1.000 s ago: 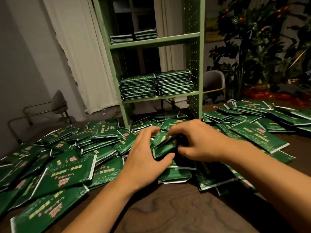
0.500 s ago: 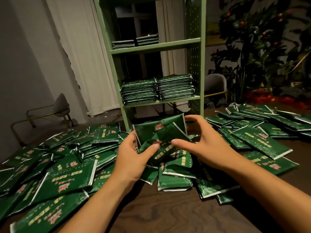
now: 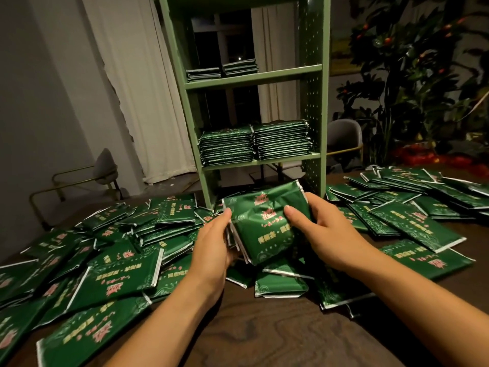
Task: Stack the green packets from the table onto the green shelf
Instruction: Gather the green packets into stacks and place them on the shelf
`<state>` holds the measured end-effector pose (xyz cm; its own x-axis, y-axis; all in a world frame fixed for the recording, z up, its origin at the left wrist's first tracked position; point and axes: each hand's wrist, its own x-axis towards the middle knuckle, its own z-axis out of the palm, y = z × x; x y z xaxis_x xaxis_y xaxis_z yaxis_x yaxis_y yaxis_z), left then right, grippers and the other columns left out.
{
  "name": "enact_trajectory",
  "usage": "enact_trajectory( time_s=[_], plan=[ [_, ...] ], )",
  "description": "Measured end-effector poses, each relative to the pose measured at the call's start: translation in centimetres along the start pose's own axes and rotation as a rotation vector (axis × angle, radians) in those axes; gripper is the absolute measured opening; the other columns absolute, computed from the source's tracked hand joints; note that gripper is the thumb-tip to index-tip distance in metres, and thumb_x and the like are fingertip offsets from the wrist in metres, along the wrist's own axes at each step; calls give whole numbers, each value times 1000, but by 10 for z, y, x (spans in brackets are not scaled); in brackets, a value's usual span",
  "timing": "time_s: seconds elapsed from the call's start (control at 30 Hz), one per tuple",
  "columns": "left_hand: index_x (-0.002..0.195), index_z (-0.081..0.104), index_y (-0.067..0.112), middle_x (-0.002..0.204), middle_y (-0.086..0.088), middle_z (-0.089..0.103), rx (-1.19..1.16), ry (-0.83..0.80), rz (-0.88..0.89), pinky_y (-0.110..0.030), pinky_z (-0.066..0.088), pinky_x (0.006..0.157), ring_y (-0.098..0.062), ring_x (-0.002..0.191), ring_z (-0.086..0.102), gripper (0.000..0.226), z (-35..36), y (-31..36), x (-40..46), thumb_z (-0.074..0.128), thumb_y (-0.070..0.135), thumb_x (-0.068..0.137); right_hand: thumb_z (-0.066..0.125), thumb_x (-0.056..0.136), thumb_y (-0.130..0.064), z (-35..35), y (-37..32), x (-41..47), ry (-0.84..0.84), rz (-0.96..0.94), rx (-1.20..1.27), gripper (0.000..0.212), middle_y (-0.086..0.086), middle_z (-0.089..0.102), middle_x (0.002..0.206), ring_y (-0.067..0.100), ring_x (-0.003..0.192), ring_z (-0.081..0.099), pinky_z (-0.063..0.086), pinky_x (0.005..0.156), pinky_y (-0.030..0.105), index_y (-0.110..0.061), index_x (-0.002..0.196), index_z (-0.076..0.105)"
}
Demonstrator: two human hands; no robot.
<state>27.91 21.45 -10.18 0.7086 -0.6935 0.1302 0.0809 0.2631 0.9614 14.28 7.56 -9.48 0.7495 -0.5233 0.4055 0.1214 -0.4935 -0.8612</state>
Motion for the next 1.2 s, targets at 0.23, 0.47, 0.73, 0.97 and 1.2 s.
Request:
enact_trajectory(
  time_s=[0.23, 0.47, 0.73, 0.97, 1.2],
  plan=[
    [110, 67, 12, 101, -9, 78, 125, -71, 72, -35, 64, 64, -30, 87, 77, 16, 9, -6, -4, 66, 11, 94, 52, 101, -40, 6, 0, 4, 71, -28, -99, 21, -5, 71, 101, 9, 94, 67, 55, 89, 45, -24, 109, 62],
    [122, 63, 11, 119, -9, 71, 200, 218, 164, -27, 61, 64, -22, 94, 75, 23, -12, -17, 15, 56, 23, 103, 51, 69, -89, -7, -4, -6, -282, -109, -840, 88, -13, 45, 135, 7, 125, 40, 41, 107, 37, -34, 137, 48],
    [105, 64, 20, 109, -3, 72, 293, 225, 170, -35, 62, 73, -17, 92, 73, 8, -11, -23, 12, 57, 25, 102, 55, 78, -79, 7, -3, -11, -517, -151, -1079, 86, -5, 34, 148, 20, 134, 36, 33, 112, 42, -39, 150, 28],
    [107, 66, 16, 106, -3, 75, 273, 182, 149, -30, 61, 72, -21, 98, 73, 9, -13, -25, 12, 61, 20, 100, 54, 90, -52, 12, -20, -17, -500, -245, -1091, 52, -2, 53, 129, 20, 118, 53, 45, 101, 37, -31, 137, 45],
    [109, 70, 11, 105, -4, 77, 260, 185, 124, -35, 62, 78, -21, 97, 74, 13, -15, -22, 13, 66, 15, 97, 57, 91, -22, 8, -21, -15, -359, -332, -852, 29, -8, 69, 105, 14, 96, 63, 52, 82, 37, -33, 118, 57]
  ],
)
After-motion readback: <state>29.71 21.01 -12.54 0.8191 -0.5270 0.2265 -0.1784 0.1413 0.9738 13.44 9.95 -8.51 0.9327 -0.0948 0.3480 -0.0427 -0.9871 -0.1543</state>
